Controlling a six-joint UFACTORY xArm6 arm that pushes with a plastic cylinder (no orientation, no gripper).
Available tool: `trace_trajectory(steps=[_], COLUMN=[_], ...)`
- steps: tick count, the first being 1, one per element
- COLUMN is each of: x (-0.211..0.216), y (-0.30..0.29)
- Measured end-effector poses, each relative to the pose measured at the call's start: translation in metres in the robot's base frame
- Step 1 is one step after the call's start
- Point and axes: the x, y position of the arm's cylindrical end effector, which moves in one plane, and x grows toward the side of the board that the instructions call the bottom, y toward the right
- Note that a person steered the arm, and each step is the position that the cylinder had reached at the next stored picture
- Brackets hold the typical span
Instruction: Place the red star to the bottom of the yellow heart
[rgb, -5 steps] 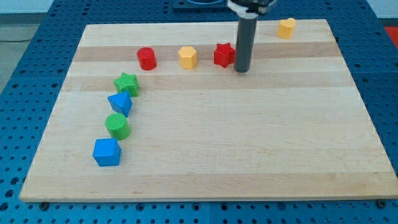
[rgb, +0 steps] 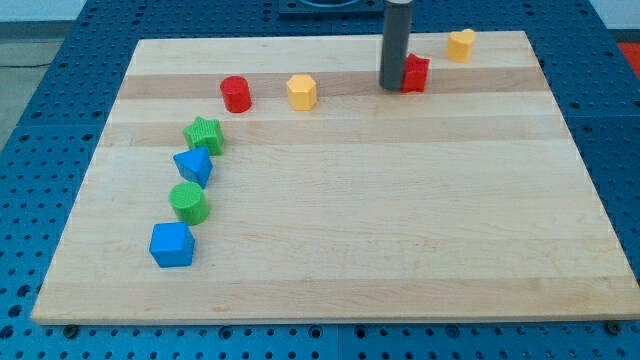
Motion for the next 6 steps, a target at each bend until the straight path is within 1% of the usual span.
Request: trace_trajectory(steps=[1,6], x=[-0.003,-0.008], y=[0.026,0.07])
